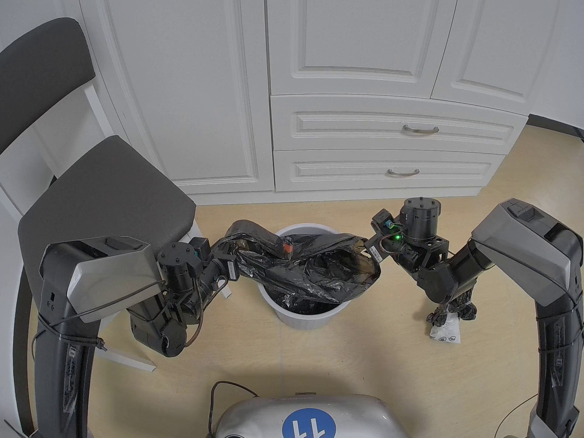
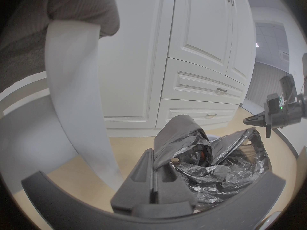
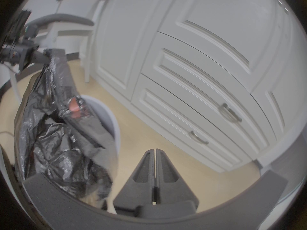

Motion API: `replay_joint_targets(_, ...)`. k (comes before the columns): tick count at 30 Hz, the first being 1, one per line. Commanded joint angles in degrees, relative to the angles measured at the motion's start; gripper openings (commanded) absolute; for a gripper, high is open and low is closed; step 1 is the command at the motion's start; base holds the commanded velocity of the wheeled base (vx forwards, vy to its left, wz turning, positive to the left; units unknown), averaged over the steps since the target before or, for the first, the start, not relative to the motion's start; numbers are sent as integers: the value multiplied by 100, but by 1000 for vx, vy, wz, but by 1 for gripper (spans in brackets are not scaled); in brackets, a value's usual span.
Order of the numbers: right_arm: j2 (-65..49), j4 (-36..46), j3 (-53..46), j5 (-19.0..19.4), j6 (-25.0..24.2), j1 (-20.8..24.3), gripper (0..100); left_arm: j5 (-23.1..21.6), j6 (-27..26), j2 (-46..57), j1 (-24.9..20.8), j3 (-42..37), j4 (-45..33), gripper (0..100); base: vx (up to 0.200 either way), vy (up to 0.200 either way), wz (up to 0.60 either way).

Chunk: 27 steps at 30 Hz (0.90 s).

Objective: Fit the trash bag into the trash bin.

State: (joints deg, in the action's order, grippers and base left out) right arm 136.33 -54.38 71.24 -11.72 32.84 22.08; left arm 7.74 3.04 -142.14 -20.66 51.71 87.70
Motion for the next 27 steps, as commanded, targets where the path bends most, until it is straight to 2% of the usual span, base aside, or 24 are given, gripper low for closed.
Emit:
replay_joint_targets(1,500,-617,-172,-24,-524,-221,0,17,92,-261,45,269,2,0,0,0,0)
replay_joint_targets(4,272,-1031,-647,-6,-568,-239,0,105,83,-253,18,260,10,0,0,0,0)
replay_joint_targets(5,34,-1074,-928,38,-480,-239,100,149,83,-244,1,260,10,0,0,0,0)
replay_joint_targets(7,-344,-1127,-1359,117,-199,-204,100,175,74,-235,-8,260,10,0,0,0,0)
replay_joint_targets(11,-915,-1672,-1956,714,302,51,100,184,66,-235,-52,225,10,0,0,0,0)
replay_joint_targets(13,-1073,-1751,-2062,838,618,165,100,219,66,-244,-69,216,10,0,0,0,0)
replay_joint_targets(16,-1152,-1734,-2053,881,1172,236,100,228,66,-253,-87,208,10,0,0,0,0)
replay_joint_targets(19,-1082,-1681,-1983,881,1356,236,100,228,66,-253,-105,208,10,0,0,0,0)
replay_joint_targets(24,-1047,-1066,-1824,1005,1506,271,100,228,66,-253,-113,208,10,0,0,0,0)
replay_joint_targets(25,-985,-705,-1657,1224,1699,271,100,228,57,-261,-113,208,10,0,0,0,0)
replay_joint_targets(27,-880,-354,-1385,1400,1901,262,100,228,57,-270,-113,199,10,0,0,0,0)
